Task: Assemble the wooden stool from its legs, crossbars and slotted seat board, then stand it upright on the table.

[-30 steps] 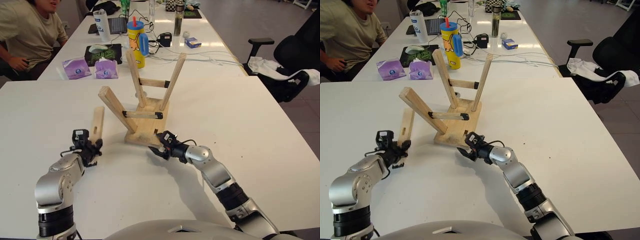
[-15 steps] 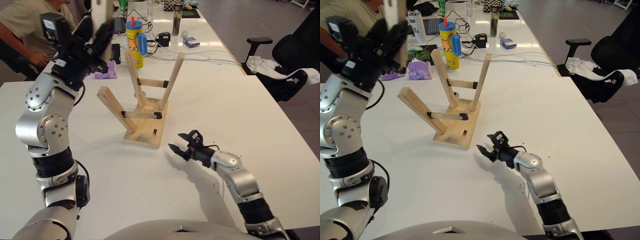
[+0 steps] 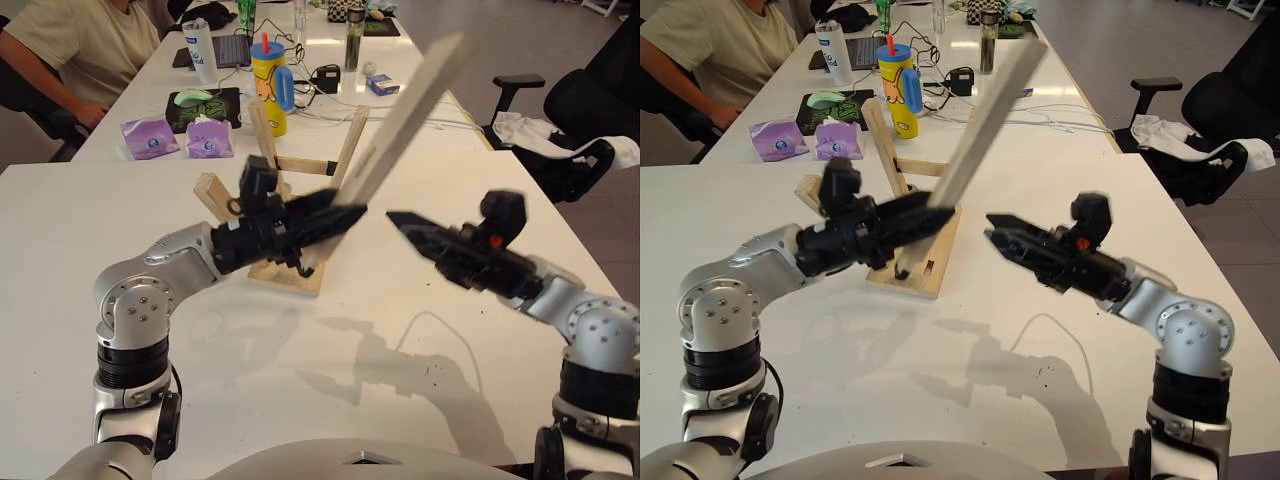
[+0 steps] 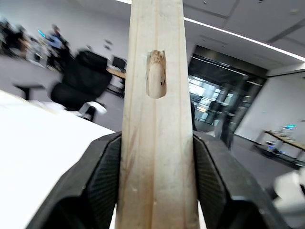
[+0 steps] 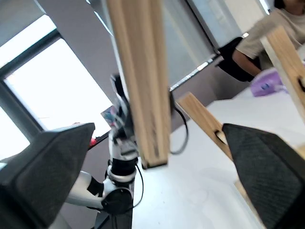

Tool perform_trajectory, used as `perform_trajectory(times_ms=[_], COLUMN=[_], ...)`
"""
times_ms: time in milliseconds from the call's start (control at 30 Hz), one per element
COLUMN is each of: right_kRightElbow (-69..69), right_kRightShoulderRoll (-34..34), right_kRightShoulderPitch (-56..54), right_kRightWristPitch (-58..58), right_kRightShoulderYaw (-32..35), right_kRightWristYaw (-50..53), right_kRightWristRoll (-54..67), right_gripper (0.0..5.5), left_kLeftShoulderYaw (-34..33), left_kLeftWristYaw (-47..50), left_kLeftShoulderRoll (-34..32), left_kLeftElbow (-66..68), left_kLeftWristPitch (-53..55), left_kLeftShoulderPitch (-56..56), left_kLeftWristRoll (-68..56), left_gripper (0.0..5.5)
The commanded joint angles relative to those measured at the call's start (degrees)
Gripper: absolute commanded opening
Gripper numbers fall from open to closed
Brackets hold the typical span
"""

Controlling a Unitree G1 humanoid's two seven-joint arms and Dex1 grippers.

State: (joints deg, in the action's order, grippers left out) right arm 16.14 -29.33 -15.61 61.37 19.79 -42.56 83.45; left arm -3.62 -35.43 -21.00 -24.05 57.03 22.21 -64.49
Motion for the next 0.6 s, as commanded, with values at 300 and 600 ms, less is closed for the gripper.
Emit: perform_trajectory(times_ms=[300,600], right_kRightElbow=[-2.46,-2.34], right_kRightShoulderRoll=[-2.84,-5.24], right_kRightShoulderPitch=[-2.24,-1.04], right_kRightWristPitch=[0.84,0.82], right_kRightShoulderYaw=[-1.92,-3.07], right_kRightWristYaw=[6.82,4.18], right_kRightWristRoll=[9.29,7.42], right_gripper=[4.5,2.94], left_kLeftShoulderYaw=[4.35,2.83], left_kLeftWristYaw=[-9.62,-10.01], left_kLeftShoulderRoll=[-7.1,-8.79], left_kLeftElbow=[2.43,2.78], left_kLeftWristPitch=[5.91,7.35], left_kLeftShoulderPitch=[-1.85,-1.83], left_kLeftWristRoll=[-1.73,-3.65], left_gripper=[2.04,2.04])
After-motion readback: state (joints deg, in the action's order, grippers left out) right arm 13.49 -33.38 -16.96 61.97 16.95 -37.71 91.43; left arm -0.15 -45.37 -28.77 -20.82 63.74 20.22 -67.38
